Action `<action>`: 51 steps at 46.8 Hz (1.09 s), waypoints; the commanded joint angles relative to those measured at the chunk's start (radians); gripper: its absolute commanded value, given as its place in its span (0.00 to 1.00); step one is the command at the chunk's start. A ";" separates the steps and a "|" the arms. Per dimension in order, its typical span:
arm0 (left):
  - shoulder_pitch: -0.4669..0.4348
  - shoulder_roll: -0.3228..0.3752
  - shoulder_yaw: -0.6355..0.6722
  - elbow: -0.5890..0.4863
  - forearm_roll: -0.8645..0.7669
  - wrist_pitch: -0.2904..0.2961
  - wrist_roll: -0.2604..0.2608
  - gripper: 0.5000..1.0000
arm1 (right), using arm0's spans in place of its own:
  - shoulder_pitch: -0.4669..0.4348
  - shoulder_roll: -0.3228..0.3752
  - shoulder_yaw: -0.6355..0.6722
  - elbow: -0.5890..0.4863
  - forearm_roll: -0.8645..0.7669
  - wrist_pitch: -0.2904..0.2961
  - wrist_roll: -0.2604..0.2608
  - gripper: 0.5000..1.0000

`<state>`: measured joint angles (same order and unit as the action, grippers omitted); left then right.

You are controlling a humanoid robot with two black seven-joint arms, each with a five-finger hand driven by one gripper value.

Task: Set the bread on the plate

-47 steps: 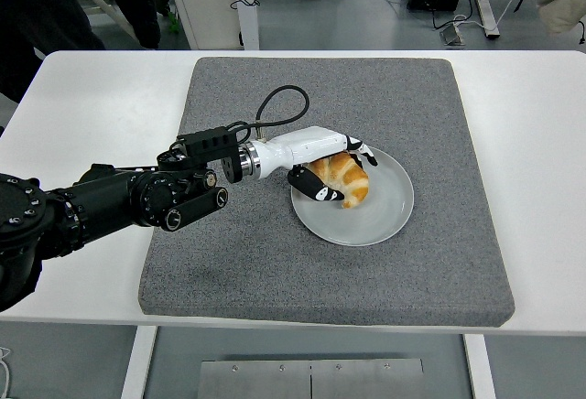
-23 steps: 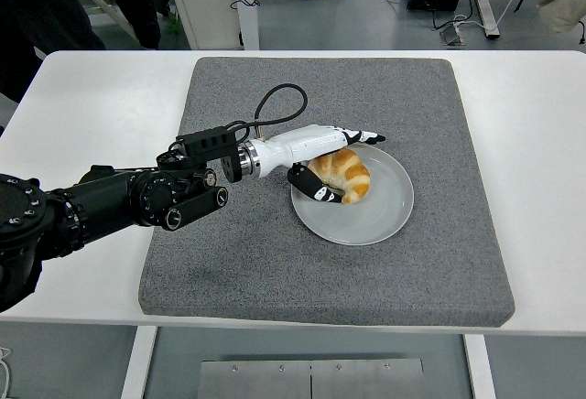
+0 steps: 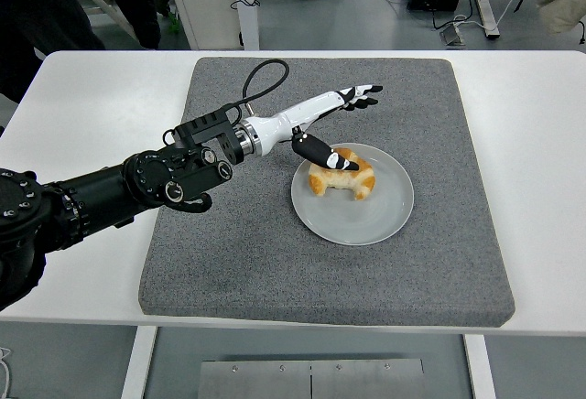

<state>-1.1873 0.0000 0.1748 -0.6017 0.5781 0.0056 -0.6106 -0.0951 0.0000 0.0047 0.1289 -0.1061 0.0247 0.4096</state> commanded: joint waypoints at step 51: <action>0.143 0.087 -0.613 0.048 -0.420 -0.157 0.146 0.91 | 0.000 0.000 0.000 0.002 0.000 0.001 0.000 1.00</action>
<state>-1.0618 0.0866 -0.4119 -0.5601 0.1594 -0.1501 -0.4645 -0.0953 0.0000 0.0046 0.1304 -0.1060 0.0265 0.4095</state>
